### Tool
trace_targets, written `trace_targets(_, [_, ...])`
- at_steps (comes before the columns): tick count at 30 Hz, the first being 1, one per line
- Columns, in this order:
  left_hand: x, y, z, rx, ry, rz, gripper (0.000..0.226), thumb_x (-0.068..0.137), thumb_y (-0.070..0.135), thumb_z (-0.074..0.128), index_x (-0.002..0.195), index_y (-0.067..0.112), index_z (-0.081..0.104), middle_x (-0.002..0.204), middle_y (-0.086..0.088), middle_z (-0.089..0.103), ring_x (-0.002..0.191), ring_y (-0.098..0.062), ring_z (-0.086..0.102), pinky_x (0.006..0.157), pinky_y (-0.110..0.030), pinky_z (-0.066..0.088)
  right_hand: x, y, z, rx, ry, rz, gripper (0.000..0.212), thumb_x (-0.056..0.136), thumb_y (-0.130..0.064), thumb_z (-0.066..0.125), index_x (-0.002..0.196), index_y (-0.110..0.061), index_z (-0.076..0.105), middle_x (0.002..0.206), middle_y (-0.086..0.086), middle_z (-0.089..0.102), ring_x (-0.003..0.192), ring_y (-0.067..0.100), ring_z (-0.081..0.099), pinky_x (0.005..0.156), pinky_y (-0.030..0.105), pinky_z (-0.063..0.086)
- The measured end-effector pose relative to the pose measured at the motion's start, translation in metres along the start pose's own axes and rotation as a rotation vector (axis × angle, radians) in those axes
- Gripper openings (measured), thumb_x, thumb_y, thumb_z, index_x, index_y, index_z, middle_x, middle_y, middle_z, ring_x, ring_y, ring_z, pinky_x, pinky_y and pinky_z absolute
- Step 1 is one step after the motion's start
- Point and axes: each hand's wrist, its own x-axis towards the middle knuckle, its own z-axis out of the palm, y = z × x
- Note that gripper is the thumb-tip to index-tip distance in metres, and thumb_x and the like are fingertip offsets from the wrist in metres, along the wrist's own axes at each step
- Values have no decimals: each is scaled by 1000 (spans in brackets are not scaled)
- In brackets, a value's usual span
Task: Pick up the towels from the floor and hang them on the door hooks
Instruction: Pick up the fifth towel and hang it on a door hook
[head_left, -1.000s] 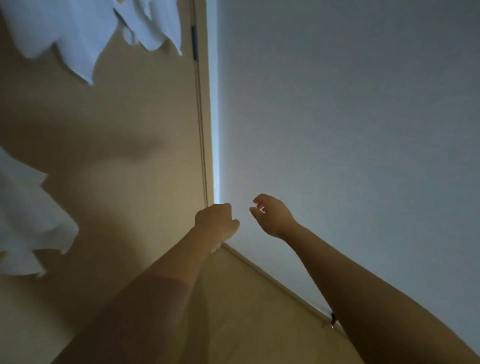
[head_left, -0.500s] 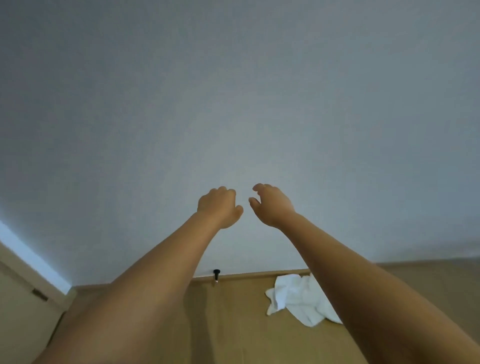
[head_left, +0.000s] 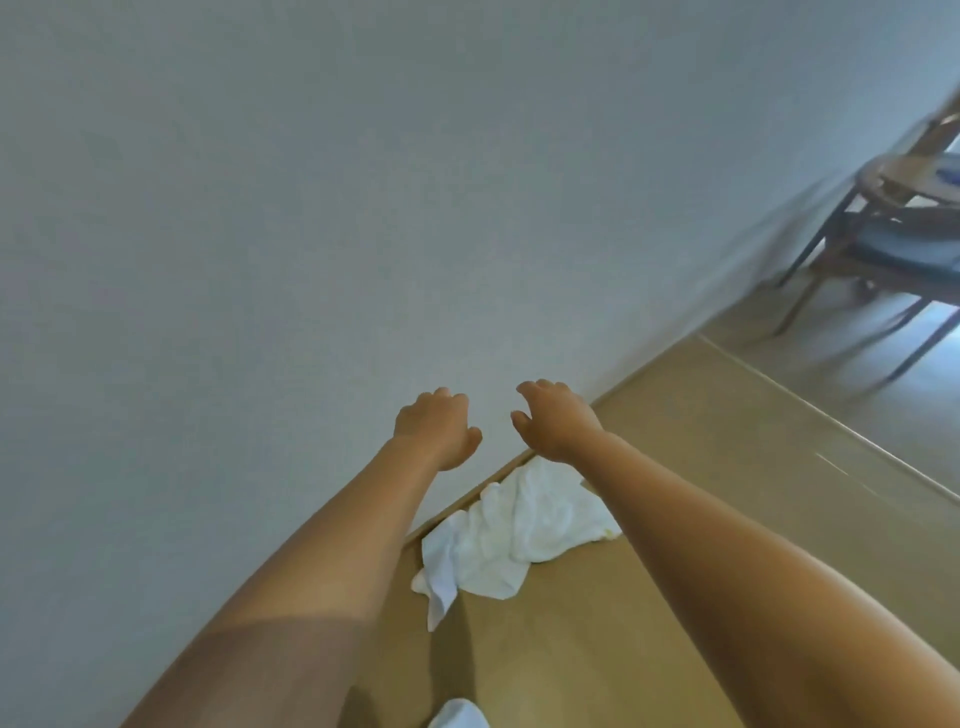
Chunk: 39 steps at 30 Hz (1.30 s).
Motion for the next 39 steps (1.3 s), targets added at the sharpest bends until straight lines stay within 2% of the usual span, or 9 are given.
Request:
trace_targets(5, [64,15,26,9,-136,50,43,93,34,43,129,10,46,134,-10,47,119,-29,47,93,-39,42,35,56,25,69,-61,128,42,96,-30,37,132,-9,42,134,10,49,124,30,43,101,42,40])
trace_targets(11, [132,44,100,28,-263,74,41,92,32,42,127,11,48,131,-9,47,118,-28,46,92,-38,42,71,121,97,110,-176,213,44,96,-31,39,135,-11,40,134,9,48,123,29,43,99,41,40])
trace_targets(15, [173,63,179,7,-334,74,35,92,27,38,121,10,48,125,-9,49,113,-28,47,89,-37,41,97,161,172,79,-268,207,39,95,-30,38,129,-11,43,126,9,50,117,28,44,94,38,38])
trace_targets(21, [219,68,345,-20,-432,2,37,96,28,34,127,13,45,136,-8,43,122,-29,43,94,-38,39,138,210,319,77,-330,175,32,93,-25,41,121,-10,45,118,8,50,110,27,45,84,33,35])
trace_targets(27, [260,44,526,-90,-427,-59,31,94,26,39,121,13,45,123,-7,53,109,-28,52,78,-35,40,170,247,493,189,-309,259,29,91,-21,44,117,-8,48,115,8,52,108,27,46,79,32,35])
trace_targets(33, [312,24,667,-60,-403,-61,33,91,28,45,120,12,44,125,-9,52,113,-30,50,85,-36,40,206,279,628,214,-274,306,32,92,-22,43,121,-10,46,121,6,51,113,26,45,81,32,36])
trace_targets(37, [331,31,724,-63,-356,-90,49,89,41,52,126,10,42,129,-9,50,119,-29,48,93,-38,41,222,298,676,223,-259,297,33,91,-22,44,122,-9,45,121,7,51,112,27,45,84,35,41])
trace_targets(39, [336,36,747,-112,-306,-144,47,89,41,54,123,10,44,127,-9,51,117,-29,49,93,-38,42,227,306,689,231,-249,303,33,91,-22,44,122,-9,45,121,8,51,112,27,45,84,35,41])
